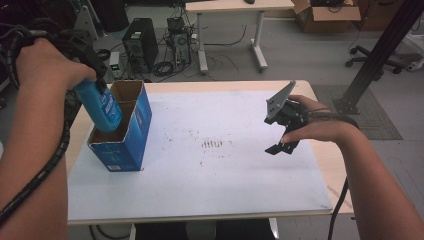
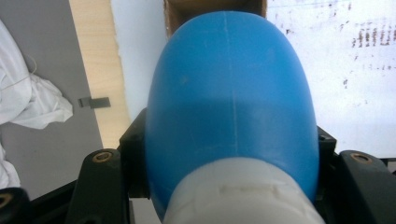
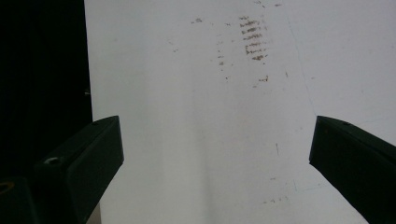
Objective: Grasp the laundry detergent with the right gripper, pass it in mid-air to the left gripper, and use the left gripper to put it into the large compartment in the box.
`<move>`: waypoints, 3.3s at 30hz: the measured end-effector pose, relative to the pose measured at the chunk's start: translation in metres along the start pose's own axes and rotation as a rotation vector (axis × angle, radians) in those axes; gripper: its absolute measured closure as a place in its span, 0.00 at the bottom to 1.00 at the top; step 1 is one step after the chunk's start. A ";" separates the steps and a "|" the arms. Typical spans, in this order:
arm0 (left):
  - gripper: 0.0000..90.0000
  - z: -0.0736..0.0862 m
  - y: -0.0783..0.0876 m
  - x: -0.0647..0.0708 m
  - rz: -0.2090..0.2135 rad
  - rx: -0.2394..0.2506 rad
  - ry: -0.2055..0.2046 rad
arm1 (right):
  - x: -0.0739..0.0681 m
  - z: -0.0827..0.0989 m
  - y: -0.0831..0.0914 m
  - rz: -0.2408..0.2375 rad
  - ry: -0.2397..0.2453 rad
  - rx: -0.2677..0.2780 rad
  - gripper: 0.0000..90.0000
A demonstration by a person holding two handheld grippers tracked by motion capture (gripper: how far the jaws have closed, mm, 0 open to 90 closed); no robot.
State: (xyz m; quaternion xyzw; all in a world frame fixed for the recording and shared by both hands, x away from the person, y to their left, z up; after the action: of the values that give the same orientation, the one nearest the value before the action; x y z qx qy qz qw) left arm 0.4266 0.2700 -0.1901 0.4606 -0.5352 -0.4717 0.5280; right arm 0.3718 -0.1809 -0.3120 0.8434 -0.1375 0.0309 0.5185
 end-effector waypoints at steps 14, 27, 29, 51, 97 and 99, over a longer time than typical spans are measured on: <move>0.43 -0.001 -0.045 -0.008 -0.011 -0.011 -0.005 | -0.003 0.001 -0.002 -0.010 0.011 -0.006 0.03; 0.43 -0.003 -0.077 -0.011 -0.007 -0.025 -0.010 | -0.005 -0.004 -0.005 -0.025 0.018 -0.006 0.03; 0.43 -0.004 -0.083 -0.012 -0.014 -0.031 -0.004 | -0.005 -0.004 -0.005 -0.023 0.020 -0.008 0.03; 0.43 -0.007 -0.135 -0.021 0.002 -0.056 0.000 | -0.005 -0.003 -0.009 -0.022 0.010 0.004 0.03; 0.35 -0.008 -0.155 -0.023 0.021 -0.052 -0.017 | -0.001 0.006 -0.016 -0.032 -0.021 0.013 0.03; 0.35 -0.008 -0.154 -0.023 0.021 -0.054 -0.019 | -0.001 0.006 -0.015 -0.031 -0.020 0.013 0.03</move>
State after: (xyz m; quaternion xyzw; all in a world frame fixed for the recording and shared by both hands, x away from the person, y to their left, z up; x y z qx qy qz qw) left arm 0.4338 0.2724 -0.3461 0.4361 -0.5323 -0.4846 0.5401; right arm 0.3741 -0.1799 -0.3285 0.8491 -0.1293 0.0150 0.5119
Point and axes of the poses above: each handheld gripper's, and its own axes: y roughly backward along the jaws, z roughly out of its underside, x roughly to its right, the point moved 5 cm from there along -y, roughly forward along the jaws, and after that the axes turned 10 degrees about z, right-handed, at the moved point
